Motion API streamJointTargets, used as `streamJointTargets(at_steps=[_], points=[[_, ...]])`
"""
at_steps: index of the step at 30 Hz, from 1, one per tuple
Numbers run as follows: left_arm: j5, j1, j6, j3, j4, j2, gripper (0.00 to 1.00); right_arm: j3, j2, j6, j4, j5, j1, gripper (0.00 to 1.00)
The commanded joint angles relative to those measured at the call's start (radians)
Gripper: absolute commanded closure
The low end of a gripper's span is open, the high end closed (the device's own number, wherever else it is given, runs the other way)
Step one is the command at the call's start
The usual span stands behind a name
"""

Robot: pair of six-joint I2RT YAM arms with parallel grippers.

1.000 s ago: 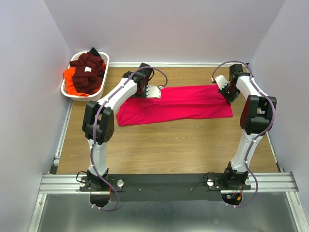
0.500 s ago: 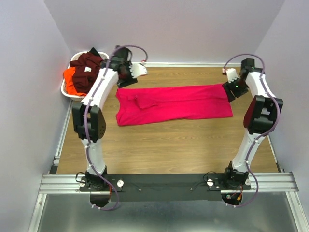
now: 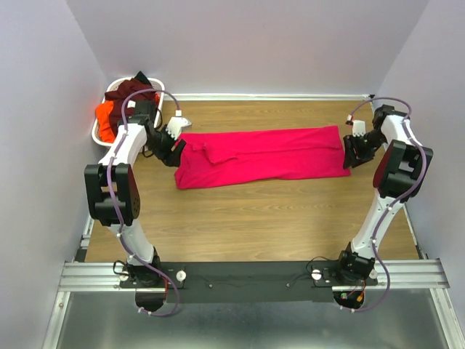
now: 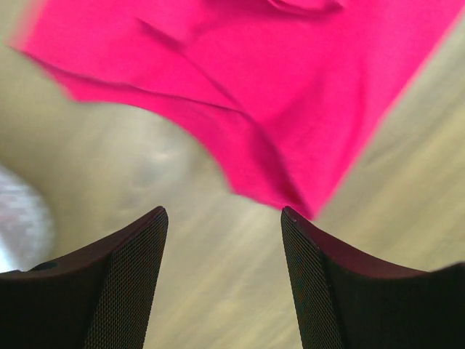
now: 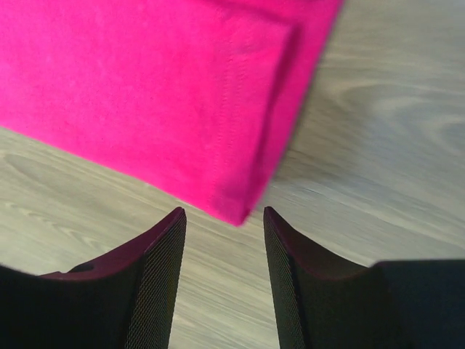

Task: Fold and stack the t-shirts
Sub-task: Fold the tshirt

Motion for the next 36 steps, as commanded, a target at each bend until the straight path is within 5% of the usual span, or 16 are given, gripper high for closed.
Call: streamJointTargets(at_steps=[1, 8, 15, 26, 36], points=[[0.151, 0.012, -0.047, -0.08, 0.04, -0.018, 0.28, -0.037, 0.033, 0.034, -0.031, -0.063, -0.001, 0.46], [0.188, 0.012, -0.004, -0.217, 0.06, -0.013, 0.28, -0.087, 0.037, 0.04, -0.008, -0.06, -0.009, 0.49], [0.208, 0.012, 0.02, -0.28, 0.066, -0.003, 0.39, -0.092, 0.05, 0.057, 0.012, -0.054, -0.014, 0.56], [0.205, 0.012, 0.039, -0.309, 0.068, 0.004, 0.42, -0.025, 0.054, 0.106, 0.008, -0.055, -0.041, 0.46], [0.206, 0.012, 0.037, -0.295, 0.068, 0.022, 0.42, 0.055, 0.112, 0.171, 0.006, -0.094, -0.041, 0.5]])
